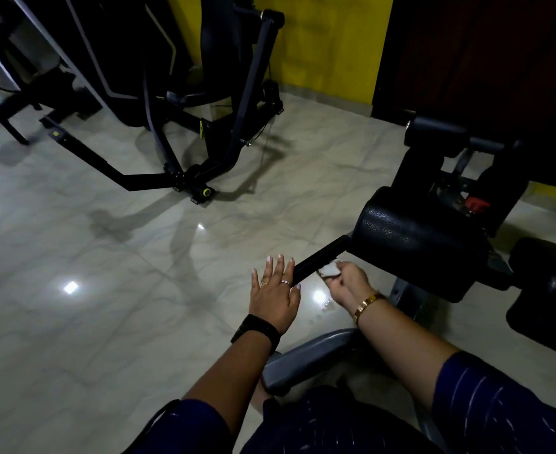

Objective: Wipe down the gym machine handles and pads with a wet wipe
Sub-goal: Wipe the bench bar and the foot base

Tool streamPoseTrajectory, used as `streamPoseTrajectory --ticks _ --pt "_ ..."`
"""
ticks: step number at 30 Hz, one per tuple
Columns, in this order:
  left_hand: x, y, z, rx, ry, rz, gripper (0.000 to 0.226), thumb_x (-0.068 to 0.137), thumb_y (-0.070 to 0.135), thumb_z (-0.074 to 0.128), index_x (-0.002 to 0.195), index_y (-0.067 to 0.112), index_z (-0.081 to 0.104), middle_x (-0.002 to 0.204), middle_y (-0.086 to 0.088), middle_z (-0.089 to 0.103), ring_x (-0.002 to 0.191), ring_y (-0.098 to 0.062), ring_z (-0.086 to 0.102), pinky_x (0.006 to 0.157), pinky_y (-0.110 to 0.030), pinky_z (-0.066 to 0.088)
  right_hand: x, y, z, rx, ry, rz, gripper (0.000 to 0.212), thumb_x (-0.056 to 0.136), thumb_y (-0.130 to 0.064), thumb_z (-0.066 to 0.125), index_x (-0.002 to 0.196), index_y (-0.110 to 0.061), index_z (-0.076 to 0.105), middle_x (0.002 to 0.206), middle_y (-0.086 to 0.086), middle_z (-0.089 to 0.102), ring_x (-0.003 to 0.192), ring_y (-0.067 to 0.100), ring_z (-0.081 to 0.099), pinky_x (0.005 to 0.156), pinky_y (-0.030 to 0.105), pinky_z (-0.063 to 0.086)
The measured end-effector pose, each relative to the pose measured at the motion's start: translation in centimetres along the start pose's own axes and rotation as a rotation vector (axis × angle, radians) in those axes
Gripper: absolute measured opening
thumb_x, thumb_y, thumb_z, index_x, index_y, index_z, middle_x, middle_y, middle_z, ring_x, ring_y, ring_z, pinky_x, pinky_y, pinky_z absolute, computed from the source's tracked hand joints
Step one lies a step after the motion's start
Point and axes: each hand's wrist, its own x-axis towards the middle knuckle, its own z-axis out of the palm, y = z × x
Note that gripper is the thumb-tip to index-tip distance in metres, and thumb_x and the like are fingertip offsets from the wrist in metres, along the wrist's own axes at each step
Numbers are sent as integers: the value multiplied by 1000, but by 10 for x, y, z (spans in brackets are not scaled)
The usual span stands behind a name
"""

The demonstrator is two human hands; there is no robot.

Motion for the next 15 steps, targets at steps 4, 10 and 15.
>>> streamPoseTrajectory --ticks 4,10,15 --pt "0 1 0 -69 7 -17 81 83 49 -7 157 23 14 164 2 8 151 -18 -6 117 -42 -13 8 7 -6 19 12 -56 24 93 15 31 86 7 52 123 32 53 84 30 57 106 45 40" --pt "1 2 0 -111 30 -23 92 73 51 -12 156 22 17 163 2 12 151 -17 -5 118 -44 -10 -27 65 -12 -159 -200 143 33 91 15 31 106 0 56 93 21 65 82 24 66 65 25 57" --pt "1 1 2 -55 39 -3 91 74 48 -13 156 19 15 163 0 13 151 -20 -4 118 -45 -10 -29 66 -6 -253 -174 157 20 95 7 41 92 1 60 92 19 63 75 22 63 52 21 54"
